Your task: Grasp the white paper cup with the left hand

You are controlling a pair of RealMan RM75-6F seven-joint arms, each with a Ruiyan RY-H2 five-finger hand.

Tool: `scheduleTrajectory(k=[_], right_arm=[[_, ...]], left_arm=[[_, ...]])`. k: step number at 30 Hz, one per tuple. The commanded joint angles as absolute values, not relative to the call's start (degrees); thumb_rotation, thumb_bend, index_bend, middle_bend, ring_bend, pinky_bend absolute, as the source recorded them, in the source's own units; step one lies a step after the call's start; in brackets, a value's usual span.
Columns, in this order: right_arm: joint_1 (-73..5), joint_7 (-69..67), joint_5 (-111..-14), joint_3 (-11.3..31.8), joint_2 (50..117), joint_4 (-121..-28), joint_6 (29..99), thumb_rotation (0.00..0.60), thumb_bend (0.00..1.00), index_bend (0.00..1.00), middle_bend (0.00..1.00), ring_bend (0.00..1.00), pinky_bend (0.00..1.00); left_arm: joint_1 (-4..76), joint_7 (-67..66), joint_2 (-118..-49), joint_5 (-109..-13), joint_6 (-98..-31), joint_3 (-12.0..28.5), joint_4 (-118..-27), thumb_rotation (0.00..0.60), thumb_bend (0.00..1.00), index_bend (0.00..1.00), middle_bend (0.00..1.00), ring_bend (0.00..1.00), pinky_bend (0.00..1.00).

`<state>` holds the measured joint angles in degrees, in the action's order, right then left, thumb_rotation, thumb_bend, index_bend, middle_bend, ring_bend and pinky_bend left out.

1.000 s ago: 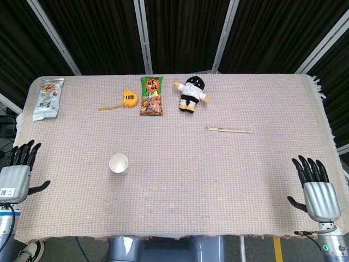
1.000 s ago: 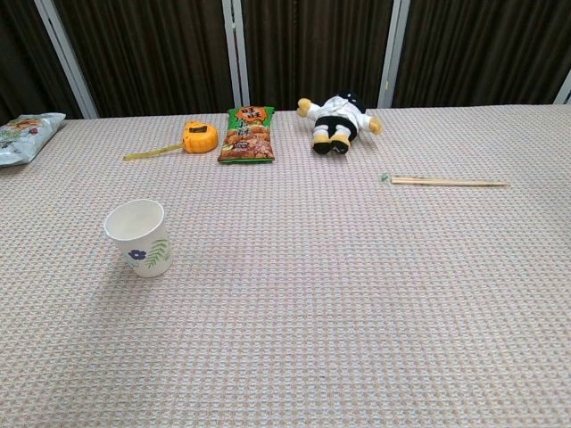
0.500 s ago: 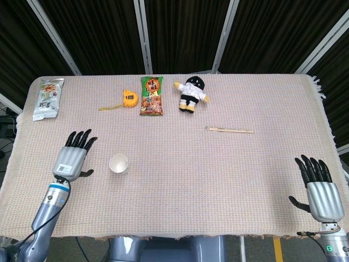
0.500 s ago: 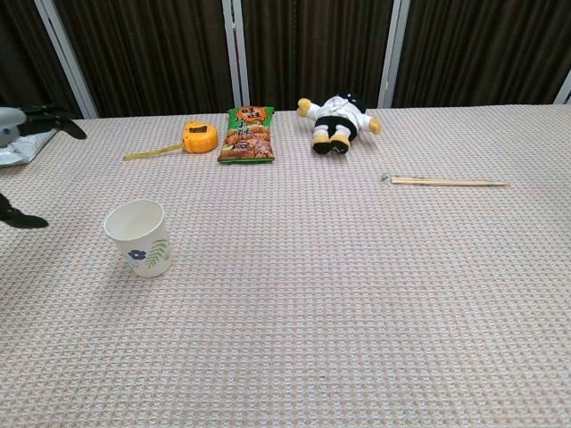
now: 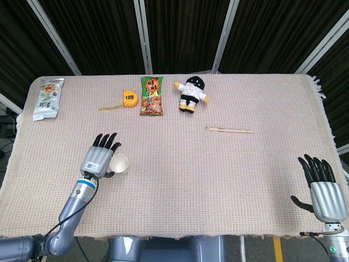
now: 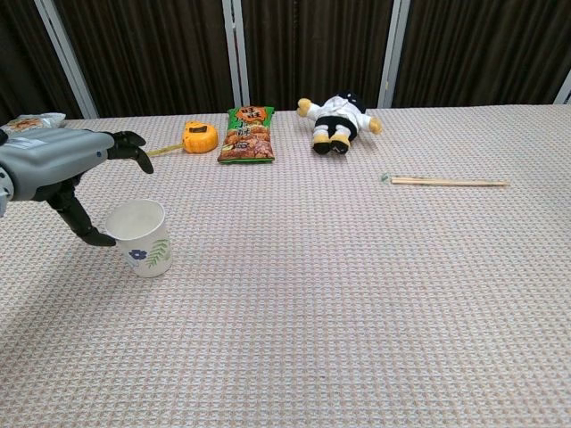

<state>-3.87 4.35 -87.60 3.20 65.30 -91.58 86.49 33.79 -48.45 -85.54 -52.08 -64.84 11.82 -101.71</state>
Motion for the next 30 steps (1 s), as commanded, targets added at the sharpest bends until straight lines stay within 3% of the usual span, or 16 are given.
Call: scheduleTrajectory(k=[1, 14, 21, 30], right_arm=[[-4.0, 4.3, -87.6, 3.2, 65.4, -91.4, 86.3, 0.600, 0.05, 0.00, 0.00, 0.00, 0.00], [-3.8, 3.9, -87.3, 3.3, 65.1, -91.6, 86.3, 0.600, 0.05, 0.00, 0.00, 0.00, 0.00], [-3.7, 4.0, -87.5, 3.3, 65.1, -91.7, 86.5, 0.600, 0.05, 0.00, 0.00, 0.00, 0.00], [-3.7, 4.2, -87.2, 3.3, 65.1, -91.7, 86.3, 0.600, 0.05, 0.00, 0.00, 0.00, 0.00]], left_arm=[[35.3, -49.6, -87.3, -50.7, -64.9, 11.5, -100.4, 0.600, 0.07, 0.26, 0.00, 0.00, 0.00], [37.7, -49.0, -90.5, -49.0, -67.4, 10.3, -98.3, 0.600, 0.07, 0.44, 0.00, 0.00, 0.00], [36.1, -38.6, -90.5, -50.7, -65.9, 10.7, -98.9, 0.600, 0.07, 0.46, 0.00, 0.00, 0.00], [33.2, -22.6, -92.8, -57.9, -63.8, 8.9, -91.7, 0.600, 0.07, 0.47, 0.00, 0.00, 0.00]])
